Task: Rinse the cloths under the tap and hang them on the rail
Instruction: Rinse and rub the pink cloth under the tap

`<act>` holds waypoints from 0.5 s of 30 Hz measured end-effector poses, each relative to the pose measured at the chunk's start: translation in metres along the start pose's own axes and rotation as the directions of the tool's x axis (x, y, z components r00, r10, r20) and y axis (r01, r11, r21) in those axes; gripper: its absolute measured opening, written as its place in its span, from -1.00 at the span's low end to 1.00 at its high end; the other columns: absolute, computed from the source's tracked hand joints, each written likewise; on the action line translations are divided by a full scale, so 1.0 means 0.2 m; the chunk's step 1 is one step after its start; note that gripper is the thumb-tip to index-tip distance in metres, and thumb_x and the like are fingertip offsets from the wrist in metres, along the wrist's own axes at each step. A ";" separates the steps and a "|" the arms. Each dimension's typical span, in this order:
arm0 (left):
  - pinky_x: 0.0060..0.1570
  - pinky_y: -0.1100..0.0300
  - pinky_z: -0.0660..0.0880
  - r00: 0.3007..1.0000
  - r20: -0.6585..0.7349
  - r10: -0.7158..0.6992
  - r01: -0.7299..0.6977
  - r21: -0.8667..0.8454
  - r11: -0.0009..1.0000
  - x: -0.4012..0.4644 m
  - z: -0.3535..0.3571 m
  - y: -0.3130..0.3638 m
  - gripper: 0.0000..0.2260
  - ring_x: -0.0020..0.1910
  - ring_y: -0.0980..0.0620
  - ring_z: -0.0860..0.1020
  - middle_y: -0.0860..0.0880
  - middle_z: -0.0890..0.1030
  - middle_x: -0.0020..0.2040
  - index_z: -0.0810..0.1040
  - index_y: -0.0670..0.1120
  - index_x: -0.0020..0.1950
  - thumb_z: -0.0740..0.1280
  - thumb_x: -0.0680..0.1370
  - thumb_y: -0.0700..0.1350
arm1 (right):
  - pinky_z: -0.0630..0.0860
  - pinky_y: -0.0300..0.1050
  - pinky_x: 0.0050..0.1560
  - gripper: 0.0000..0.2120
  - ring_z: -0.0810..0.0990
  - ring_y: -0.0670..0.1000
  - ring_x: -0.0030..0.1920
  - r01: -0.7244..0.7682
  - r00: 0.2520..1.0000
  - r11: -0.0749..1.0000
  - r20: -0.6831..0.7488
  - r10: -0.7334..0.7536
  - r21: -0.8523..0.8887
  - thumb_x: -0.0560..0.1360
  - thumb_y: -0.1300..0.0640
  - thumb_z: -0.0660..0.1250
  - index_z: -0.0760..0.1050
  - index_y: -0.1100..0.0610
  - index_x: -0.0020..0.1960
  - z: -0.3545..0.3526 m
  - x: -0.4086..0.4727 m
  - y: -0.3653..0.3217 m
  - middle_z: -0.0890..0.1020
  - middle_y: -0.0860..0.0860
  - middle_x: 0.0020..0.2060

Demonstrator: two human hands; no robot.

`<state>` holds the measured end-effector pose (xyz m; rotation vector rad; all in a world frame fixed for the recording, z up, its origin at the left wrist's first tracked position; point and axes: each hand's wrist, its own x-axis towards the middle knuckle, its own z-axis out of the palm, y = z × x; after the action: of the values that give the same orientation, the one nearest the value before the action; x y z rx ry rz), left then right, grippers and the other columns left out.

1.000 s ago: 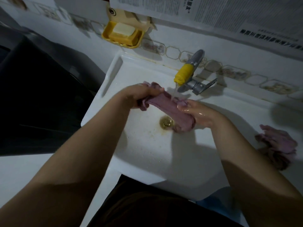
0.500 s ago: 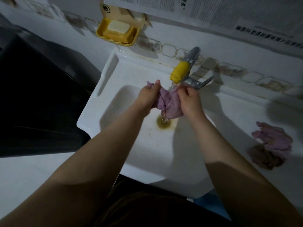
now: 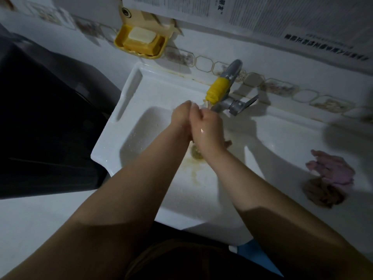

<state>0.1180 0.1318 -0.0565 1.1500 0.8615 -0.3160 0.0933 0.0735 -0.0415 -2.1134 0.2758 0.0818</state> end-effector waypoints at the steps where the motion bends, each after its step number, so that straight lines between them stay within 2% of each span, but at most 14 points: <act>1: -0.43 0.26 0.42 0.999 0.014 0.031 -0.031 0.029 0.999 -0.02 0.00 0.00 -0.70 -0.38 0.02 0.45 -0.05 0.40 -0.36 0.34 -0.09 -0.29 0.11 0.64 -0.11 | 0.49 -0.02 -0.13 -0.60 0.59 0.16 -0.18 -0.032 0.999 0.999 -0.001 0.032 -0.008 0.57 -0.08 0.15 0.50 0.17 -0.26 -0.01 0.01 0.00 0.64 0.17 -0.25; 3: -0.43 0.23 0.43 0.997 0.066 -0.030 0.029 0.010 1.000 -0.07 0.05 -0.04 -0.67 -0.44 -0.02 0.50 -0.10 0.44 -0.46 0.40 -0.10 -0.31 0.13 0.64 -0.06 | 0.45 -0.07 -0.17 -0.66 0.60 0.19 -0.13 -0.133 0.991 0.991 -0.003 0.133 0.011 0.58 -0.01 0.16 0.50 0.19 -0.23 -0.05 0.09 0.02 0.64 0.19 -0.20; 4: -0.41 0.21 0.44 0.991 0.093 -0.096 0.100 -0.036 0.994 -0.10 0.09 -0.05 -0.68 -0.43 -0.05 0.50 -0.13 0.46 -0.45 0.44 -0.13 -0.28 0.15 0.63 -0.05 | 0.38 -0.11 -0.18 -0.68 0.60 0.21 -0.08 -0.166 0.986 0.985 -0.021 0.168 0.045 0.59 0.04 0.16 0.52 0.23 -0.17 -0.08 0.14 0.02 0.63 0.20 -0.17; 5: -0.38 0.19 0.46 0.991 0.092 -0.094 0.096 -0.016 0.995 -0.13 0.11 -0.05 -0.71 -0.39 -0.09 0.51 -0.16 0.48 -0.42 0.46 -0.16 -0.23 0.16 0.62 -0.06 | 0.33 -0.12 -0.18 -0.69 0.59 0.22 -0.05 -0.189 0.980 0.980 -0.042 0.192 0.062 0.60 0.08 0.16 0.54 0.26 -0.14 -0.10 0.18 0.02 0.61 0.20 -0.17; 7: -0.38 0.19 0.45 0.999 0.019 -0.046 0.045 0.053 0.998 -0.09 0.08 -0.02 -0.72 -0.37 -0.11 0.47 -0.14 0.46 -0.45 0.44 -0.17 -0.26 0.16 0.60 -0.09 | 0.43 -0.05 -0.17 -0.69 0.59 0.20 -0.12 -0.154 0.987 0.985 -0.034 0.157 0.082 0.58 0.06 0.20 0.50 0.22 -0.24 -0.10 0.14 -0.02 0.59 0.14 -0.28; 9: -0.49 0.29 0.40 0.999 0.007 -0.034 0.034 0.000 0.999 -0.05 0.02 0.03 -0.72 -0.48 0.01 0.46 -0.05 0.43 -0.47 0.37 -0.11 -0.29 0.13 0.62 -0.12 | 0.48 -0.01 -0.17 -0.61 0.57 0.14 -0.24 -0.070 0.997 0.996 -0.007 0.071 0.054 0.56 -0.04 0.21 0.40 0.16 -0.36 -0.04 0.02 -0.05 0.54 0.07 -0.39; 11: -0.60 0.42 0.36 0.999 0.020 -0.025 0.026 -0.039 0.999 -0.03 -0.01 0.03 -0.73 -0.52 0.09 0.45 0.04 0.45 -0.52 0.36 -0.08 -0.26 0.12 0.64 -0.10 | 0.46 -0.04 -0.20 -0.56 0.55 0.13 -0.27 -0.006 0.999 1.000 0.035 0.007 -0.017 0.58 -0.08 0.17 0.38 0.14 -0.38 -0.02 -0.02 -0.04 0.53 0.05 -0.41; 13: -0.54 0.40 0.41 0.990 0.107 -0.092 0.093 0.002 0.996 -0.07 0.02 -0.02 -0.74 -0.42 0.05 0.44 0.04 0.48 -0.54 0.40 -0.07 -0.23 0.13 0.63 -0.05 | 0.51 -0.01 -0.16 -0.59 0.58 0.16 -0.23 -0.089 0.996 0.996 0.021 0.089 -0.013 0.56 -0.09 0.17 0.36 0.12 -0.38 -0.05 0.06 0.00 0.56 0.08 -0.36; 15: -0.39 0.28 0.48 0.978 0.182 -0.103 0.101 0.018 0.995 -0.11 0.06 -0.06 -0.72 -0.39 -0.02 0.48 -0.07 0.51 -0.43 0.45 -0.11 -0.21 0.12 0.63 -0.03 | 0.53 0.02 -0.10 -0.67 0.60 0.20 -0.14 -0.151 0.988 0.989 -0.019 0.151 -0.002 0.49 -0.08 0.17 0.45 0.14 -0.28 -0.08 0.15 0.03 0.60 0.13 -0.25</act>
<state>0.1014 0.1113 -0.0465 1.0684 0.7591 -0.5025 0.1206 0.0513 -0.0435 -2.0954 0.4474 0.1514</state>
